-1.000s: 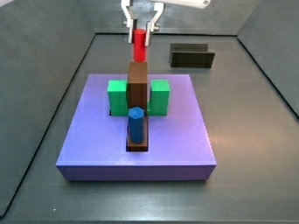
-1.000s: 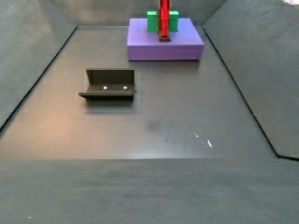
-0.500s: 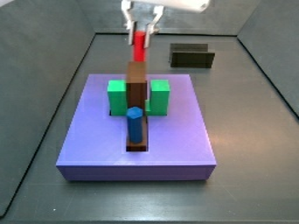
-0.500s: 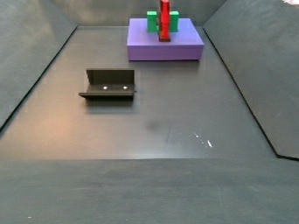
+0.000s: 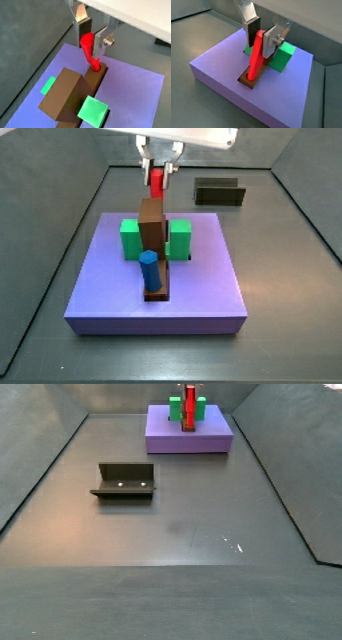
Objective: Pick up the red object. Move up. Place the red object on the fixture. Regrasp the red object. Move to above the board. Insert the red object.
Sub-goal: Insert the red object.
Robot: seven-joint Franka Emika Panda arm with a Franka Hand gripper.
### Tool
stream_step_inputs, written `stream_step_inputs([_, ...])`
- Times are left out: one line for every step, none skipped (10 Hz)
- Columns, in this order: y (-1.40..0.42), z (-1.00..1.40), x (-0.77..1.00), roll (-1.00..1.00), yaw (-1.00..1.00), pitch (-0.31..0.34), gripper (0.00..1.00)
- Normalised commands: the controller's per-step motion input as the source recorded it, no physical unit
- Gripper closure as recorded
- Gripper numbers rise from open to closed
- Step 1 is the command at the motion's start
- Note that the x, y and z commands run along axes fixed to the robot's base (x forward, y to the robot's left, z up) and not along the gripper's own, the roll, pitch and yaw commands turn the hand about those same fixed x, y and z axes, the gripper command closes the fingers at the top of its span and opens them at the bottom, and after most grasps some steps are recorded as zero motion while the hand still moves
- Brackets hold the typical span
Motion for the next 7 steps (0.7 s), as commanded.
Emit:
stream_step_inputs([-0.02, -0.29, 0.19, 0.00, 0.00, -0.099, 1.00])
stream_step_inputs([0.00, -0.37, 0.15, 0.00, 0.00, -0.124, 1.00])
stream_step_inputs([0.00, -0.47, 0.06, 0.00, 0.00, -0.171, 1.00])
stream_step_inputs([0.06, -0.57, 0.00, 0.00, 0.04, -0.211, 1.00])
stream_step_inputs([0.20, -0.77, -0.05, -0.06, 0.07, -0.231, 1.00])
stream_step_inputs([0.22, -0.75, -0.19, -0.07, 0.07, -0.241, 1.00])
stream_step_inputs([0.06, 0.00, 0.05, 0.00, 0.03, -0.009, 1.00])
